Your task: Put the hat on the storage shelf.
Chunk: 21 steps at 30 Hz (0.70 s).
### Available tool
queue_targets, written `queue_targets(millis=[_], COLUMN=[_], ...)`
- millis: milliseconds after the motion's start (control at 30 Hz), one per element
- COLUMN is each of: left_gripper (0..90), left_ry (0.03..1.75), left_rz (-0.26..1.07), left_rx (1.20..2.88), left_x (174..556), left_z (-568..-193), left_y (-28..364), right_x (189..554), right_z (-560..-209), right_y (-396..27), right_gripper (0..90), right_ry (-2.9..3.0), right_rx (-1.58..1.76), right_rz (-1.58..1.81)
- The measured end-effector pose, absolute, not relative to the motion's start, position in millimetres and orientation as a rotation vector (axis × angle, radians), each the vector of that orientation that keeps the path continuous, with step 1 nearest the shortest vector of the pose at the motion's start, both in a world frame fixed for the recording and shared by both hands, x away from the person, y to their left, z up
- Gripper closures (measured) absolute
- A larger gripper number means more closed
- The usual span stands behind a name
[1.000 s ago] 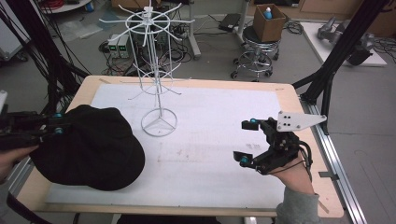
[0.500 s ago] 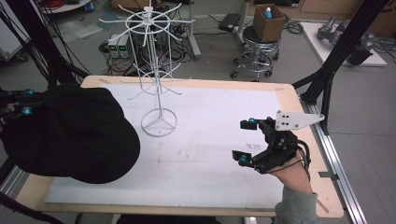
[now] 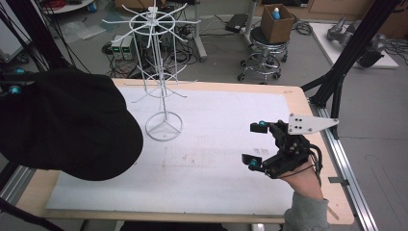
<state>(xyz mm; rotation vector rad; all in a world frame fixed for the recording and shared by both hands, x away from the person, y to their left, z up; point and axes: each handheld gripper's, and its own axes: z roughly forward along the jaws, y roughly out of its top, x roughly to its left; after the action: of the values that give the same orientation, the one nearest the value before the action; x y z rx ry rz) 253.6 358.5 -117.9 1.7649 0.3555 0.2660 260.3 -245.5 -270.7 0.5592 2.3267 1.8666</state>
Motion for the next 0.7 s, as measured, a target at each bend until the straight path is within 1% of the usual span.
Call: queue_targets(millis=[233, 433, 700], left_gripper=[72.0, 72.1, 72.0], left_ry=[0.377, 0.377, 0.347], left_rz=[0.307, 0.315, 0.34], left_rx=[1.774, 1.775, 1.747], left_x=[258, 261, 259], left_z=[-99, -85, -49], left_y=[354, 349, 345], right_x=[261, 262, 265], right_z=[-271, -273, -275], right_y=[-247, -252, -255], right_gripper=[0.7, 0.7, 0.7], right_ry=[2.329, 2.316, 2.315], right_rx=[0.568, 0.574, 0.59], right_rz=[1.878, 1.887, 1.9])
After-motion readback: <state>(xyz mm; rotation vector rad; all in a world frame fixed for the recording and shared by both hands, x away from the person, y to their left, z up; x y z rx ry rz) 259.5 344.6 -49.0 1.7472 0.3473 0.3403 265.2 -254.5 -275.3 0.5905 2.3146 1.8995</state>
